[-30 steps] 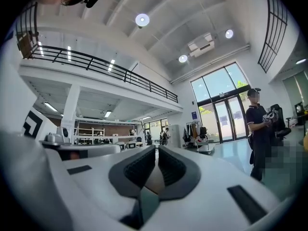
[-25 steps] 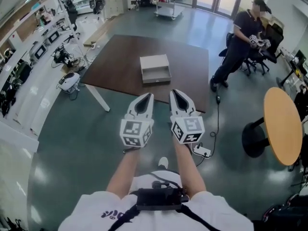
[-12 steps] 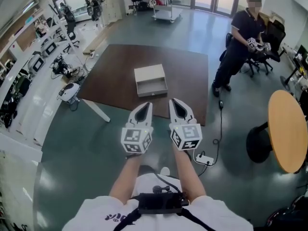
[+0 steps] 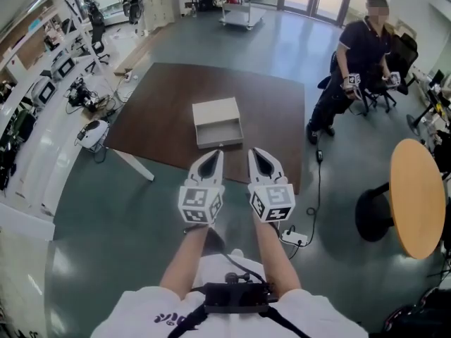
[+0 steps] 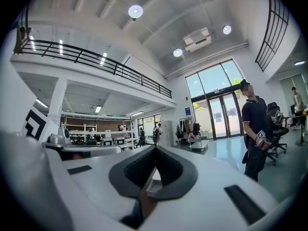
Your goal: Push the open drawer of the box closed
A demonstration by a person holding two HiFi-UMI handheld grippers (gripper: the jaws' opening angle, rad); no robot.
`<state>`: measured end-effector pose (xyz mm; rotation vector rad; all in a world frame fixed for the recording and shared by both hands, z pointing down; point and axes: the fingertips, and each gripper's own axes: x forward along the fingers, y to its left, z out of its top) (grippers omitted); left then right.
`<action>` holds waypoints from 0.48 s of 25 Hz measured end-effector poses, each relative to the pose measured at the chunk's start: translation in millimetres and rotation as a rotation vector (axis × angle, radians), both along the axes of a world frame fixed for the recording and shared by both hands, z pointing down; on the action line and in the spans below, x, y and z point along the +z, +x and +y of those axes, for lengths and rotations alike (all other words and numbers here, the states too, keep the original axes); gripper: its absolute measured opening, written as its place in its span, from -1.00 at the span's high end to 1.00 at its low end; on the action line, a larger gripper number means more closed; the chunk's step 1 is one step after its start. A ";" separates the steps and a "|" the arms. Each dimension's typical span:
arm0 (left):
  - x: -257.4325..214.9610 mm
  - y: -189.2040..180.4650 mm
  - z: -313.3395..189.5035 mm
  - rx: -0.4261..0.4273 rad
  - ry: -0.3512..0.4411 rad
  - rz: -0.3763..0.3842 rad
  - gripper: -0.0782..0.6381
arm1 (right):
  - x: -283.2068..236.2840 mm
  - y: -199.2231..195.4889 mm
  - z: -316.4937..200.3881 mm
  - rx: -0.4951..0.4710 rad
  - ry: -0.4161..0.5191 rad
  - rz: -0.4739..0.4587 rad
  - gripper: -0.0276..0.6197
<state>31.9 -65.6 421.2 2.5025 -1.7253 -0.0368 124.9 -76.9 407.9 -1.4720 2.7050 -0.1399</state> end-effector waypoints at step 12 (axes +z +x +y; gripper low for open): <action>-9.7 -31.9 -110.4 0.127 0.023 0.053 0.76 | 2.4 -39.1 -95.8 0.056 0.016 0.070 0.90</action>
